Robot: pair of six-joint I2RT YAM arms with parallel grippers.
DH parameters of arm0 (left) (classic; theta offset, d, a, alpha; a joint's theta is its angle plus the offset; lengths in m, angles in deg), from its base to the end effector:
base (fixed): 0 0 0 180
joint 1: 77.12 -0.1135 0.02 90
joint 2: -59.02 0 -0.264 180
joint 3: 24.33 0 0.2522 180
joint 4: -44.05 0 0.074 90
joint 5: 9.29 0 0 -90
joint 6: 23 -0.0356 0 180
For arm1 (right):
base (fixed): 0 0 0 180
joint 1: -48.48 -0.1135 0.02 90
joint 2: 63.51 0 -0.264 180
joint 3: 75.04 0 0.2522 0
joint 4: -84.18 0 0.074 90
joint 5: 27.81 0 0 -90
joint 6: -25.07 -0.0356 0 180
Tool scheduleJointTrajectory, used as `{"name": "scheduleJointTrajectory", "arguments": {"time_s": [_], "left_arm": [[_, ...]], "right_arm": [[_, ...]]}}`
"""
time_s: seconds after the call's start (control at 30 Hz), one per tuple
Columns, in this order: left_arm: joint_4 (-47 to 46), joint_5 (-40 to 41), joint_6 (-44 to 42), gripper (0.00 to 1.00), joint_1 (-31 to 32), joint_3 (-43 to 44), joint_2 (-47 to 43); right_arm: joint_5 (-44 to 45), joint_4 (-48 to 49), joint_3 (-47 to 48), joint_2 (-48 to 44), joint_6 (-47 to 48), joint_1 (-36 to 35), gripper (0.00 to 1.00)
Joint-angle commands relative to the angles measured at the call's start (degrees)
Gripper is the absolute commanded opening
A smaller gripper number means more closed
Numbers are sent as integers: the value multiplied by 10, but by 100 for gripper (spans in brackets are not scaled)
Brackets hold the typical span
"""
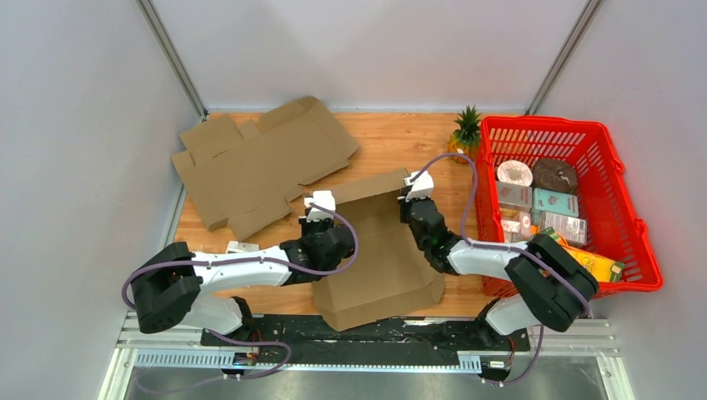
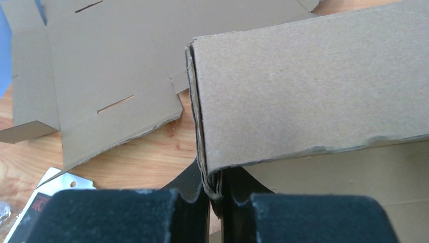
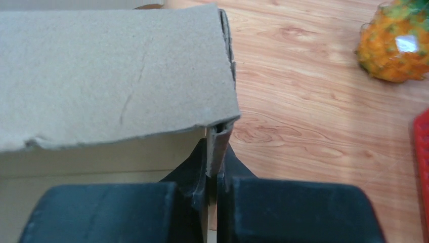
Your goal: Fold the paper box
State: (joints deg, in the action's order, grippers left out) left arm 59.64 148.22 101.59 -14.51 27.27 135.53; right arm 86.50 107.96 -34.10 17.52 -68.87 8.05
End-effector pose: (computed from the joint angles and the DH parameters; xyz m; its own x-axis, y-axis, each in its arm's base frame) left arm 0.1460 -0.2102 0.2071 -0.2553 0.0207 -0.9666 -0.1561 0.9858 0.0623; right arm 0.2180 0.1665 0.1820 -0.2332 -0.1164 -0.9654 -0.2749 0.9602 -0.0494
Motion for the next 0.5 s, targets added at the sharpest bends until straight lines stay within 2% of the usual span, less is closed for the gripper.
{"name": "scheduleJointTrajectory", "arguments": {"time_s": [0.0,0.07,0.3,0.33,0.37,0.47], "left_arm": [[16,22,20,0,24,23,3],[18,18,29,0,24,16,-5],[-50,-19,-1,0,24,-24,-33],[-50,-21,-2,0,24,-24,-32],[-49,-24,-3,0,24,-23,-32],[-49,-23,0,0,24,-27,-36]], "right_arm": [[264,38,43,84,12,-90,0],[315,70,50,109,19,-109,0],[287,54,74,139,11,-113,1],[280,50,73,135,20,-113,5],[253,44,72,128,23,-112,17],[191,-10,66,85,1,-108,40]]}}
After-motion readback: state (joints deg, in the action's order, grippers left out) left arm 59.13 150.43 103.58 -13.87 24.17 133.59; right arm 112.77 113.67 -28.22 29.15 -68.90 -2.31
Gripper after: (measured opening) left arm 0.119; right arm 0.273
